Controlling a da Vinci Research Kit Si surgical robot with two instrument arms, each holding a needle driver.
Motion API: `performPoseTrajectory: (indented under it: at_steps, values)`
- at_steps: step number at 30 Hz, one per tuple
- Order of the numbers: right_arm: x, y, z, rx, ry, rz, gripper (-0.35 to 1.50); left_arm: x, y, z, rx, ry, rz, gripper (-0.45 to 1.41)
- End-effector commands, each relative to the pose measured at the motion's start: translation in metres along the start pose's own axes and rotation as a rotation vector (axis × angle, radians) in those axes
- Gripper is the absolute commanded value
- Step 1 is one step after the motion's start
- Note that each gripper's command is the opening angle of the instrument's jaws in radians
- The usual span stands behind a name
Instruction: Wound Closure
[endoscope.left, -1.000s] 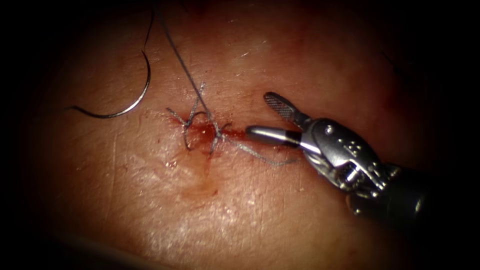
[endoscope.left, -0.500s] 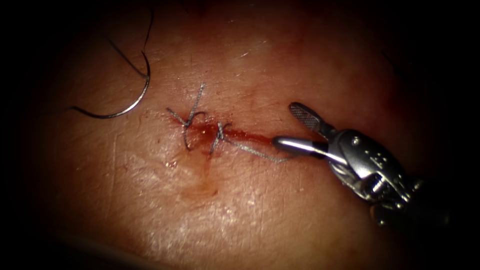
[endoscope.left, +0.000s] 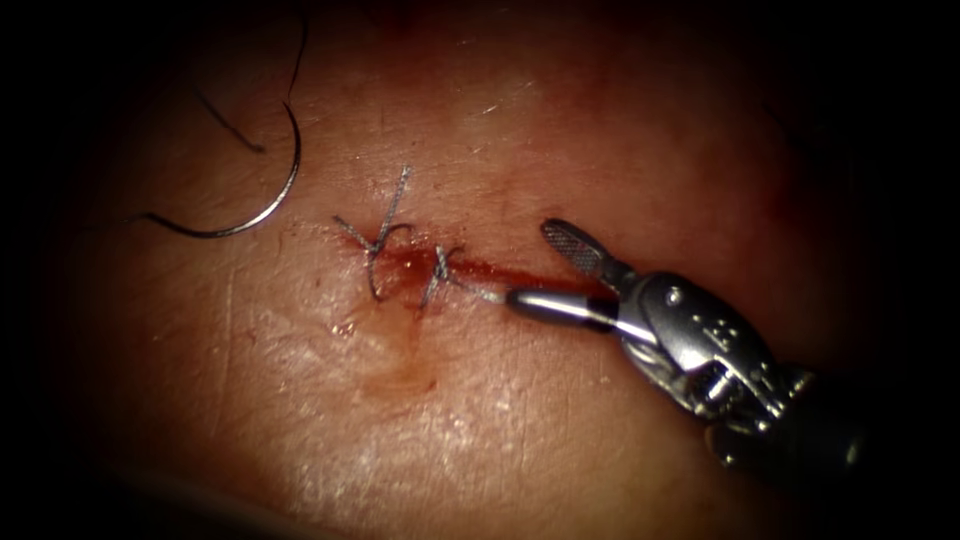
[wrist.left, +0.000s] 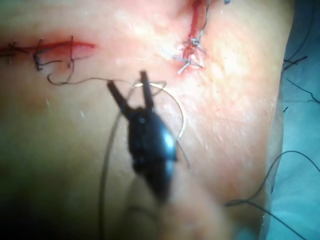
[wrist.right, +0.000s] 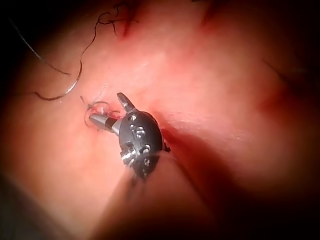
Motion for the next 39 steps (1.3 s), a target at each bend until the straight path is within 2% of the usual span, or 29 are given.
performPoseTrajectory:
  at_steps: [1, 5, 7, 11, 12, 18, 22, 27, 30, 32, 35, 37, 39]
  values:
    - [-0.0008, -0.0005, 0.0009, 0.005, 0.001, 0.001, 1.48, -0.0015, 0.0011, 0.0001, 0.005, -0.004, -0.001, 1.09]
    - [-0.0013, -0.0009, 0.0010, 0.009, 0.000, -0.005, 1.48, -0.0048, 0.0050, 0.0000, -0.002, 0.011, -0.003, 1.18]
    - [-0.0017, -0.0013, 0.0010, 0.011, -0.003, -0.003, 1.48, -0.0092, 0.0090, 0.0000, -0.037, 0.002, -0.009, 1.19]
    - [-0.0021, -0.0016, 0.0012, 0.014, -0.003, -0.006, 1.48, -0.0161, 0.0145, 0.0009, -0.111, -0.073, -0.046, 1.19]
    - [-0.0022, -0.0017, 0.0012, 0.015, -0.002, -0.003, 1.48, -0.0190, 0.0166, 0.0015, -0.135, -0.099, -0.065, 1.19]
    - [-0.0029, -0.0024, 0.0013, 0.022, -0.003, -0.010, 1.48, -0.0236, 0.0200, 0.0027, -0.154, -0.093, -0.087, 1.19]
    - [-0.0032, -0.0025, 0.0014, 0.023, -0.003, -0.013, 1.48, -0.0245, 0.0218, 0.0037, -0.180, -0.089, -0.076, 1.19]
    - [-0.0031, -0.0024, 0.0005, 0.024, 0.002, -0.012, 1.48, -0.0253, 0.0250, 0.0056, -0.303, -0.084, -0.064, 0.99]
    - [-0.0032, -0.0026, -0.0009, 0.034, 0.000, -0.019, 1.48, -0.0245, 0.0261, 0.0073, -0.358, -0.084, -0.055, 0.99]
    - [-0.0037, -0.0030, -0.0036, 0.052, -0.004, -0.048, 1.38, -0.0224, 0.0265, 0.0096, -0.426, -0.068, -0.049, 0.56]
    - [-0.0040, -0.0034, -0.0064, 0.064, -0.004, -0.051, 1.33, -0.0206, 0.0268, 0.0120, -0.471, -0.057, -0.019, 0.09]
    - [-0.0042, -0.0036, -0.0085, 0.061, -0.005, -0.053, 1.33, -0.0198, 0.0270, 0.0135, -0.481, -0.079, -0.009, 0.05]
    - [-0.0044, -0.0038, -0.0103, 0.061, -0.013, -0.055, 1.30, -0.0191, 0.0271, 0.0153, -0.452, -0.114, -0.002, 0.05]
